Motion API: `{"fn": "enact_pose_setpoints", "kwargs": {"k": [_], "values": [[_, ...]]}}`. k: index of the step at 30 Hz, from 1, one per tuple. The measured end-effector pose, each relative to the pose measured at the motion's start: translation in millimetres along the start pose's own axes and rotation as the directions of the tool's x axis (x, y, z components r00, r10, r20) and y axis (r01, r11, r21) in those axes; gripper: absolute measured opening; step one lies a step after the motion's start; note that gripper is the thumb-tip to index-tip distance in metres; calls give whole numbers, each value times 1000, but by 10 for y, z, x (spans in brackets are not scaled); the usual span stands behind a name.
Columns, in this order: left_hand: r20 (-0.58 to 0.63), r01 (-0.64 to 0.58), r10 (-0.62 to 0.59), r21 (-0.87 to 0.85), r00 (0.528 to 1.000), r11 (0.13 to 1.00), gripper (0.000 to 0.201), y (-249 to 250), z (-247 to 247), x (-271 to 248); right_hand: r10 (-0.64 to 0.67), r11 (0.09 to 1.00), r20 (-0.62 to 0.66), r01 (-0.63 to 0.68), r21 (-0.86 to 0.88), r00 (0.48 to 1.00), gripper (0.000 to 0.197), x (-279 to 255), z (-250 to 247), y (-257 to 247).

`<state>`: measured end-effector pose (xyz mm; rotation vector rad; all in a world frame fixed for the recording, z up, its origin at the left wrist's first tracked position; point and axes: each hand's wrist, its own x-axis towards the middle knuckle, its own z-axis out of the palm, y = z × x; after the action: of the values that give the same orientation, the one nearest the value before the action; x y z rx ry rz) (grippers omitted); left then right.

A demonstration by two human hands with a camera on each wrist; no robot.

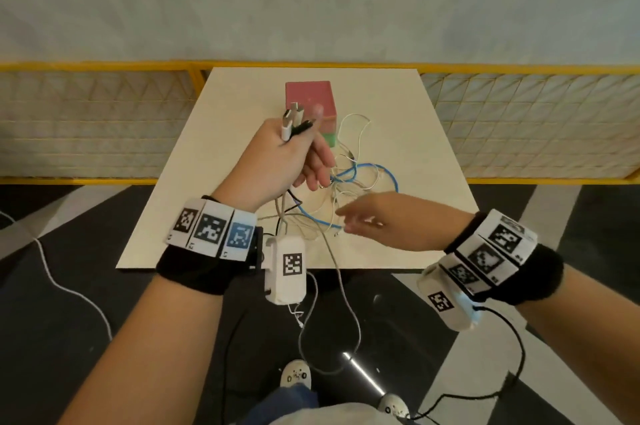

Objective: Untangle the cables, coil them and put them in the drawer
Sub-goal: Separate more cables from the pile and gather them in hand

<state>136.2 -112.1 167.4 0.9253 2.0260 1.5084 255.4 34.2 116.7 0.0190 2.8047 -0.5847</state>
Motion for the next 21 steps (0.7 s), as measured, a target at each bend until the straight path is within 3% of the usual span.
{"fn": "enact_pose_setpoints", "kwargs": {"k": [3, 6, 9, 11, 12, 15, 18, 21], "values": [[92, -149, 138, 129, 986, 980, 59, 72, 94, 30, -101, 960, -236, 157, 230, 966, 43, 52, -110, -88], [165, -224, 204, 113, 965, 968, 62, 161, 168, 83, -239, 841, -347, 372, 393, 907, 17, 129, -147, -233], [122, -251, 238, 106, 964, 962, 66, 231, 177, 136, -260, 718, -410, 458, 523, 875, 19, 273, -17, -255], [40, -254, 251, 92, 967, 963, 68, 255, 147, 159, -202, 618, -417, 446, 648, 886, 17, 341, 103, -203], [-3, -248, 249, 68, 968, 966, 68, 263, 127, 163, -185, 617, -412, 431, 658, 892, 16, 356, 163, -164], [-147, -302, 298, -8, 943, 953, 70, 216, 49, 199, -215, 773, -363, 385, 504, 907, 18, 386, 387, 61], [-295, -361, 324, -82, 899, 929, 69, 186, -50, 247, -167, 852, -234, 260, 455, 958, 22, 399, 596, 310], [-352, -398, 330, -140, 876, 907, 69, 204, -104, 266, -76, 897, -44, 87, 433, 996, 27, 411, 715, 494]]}}
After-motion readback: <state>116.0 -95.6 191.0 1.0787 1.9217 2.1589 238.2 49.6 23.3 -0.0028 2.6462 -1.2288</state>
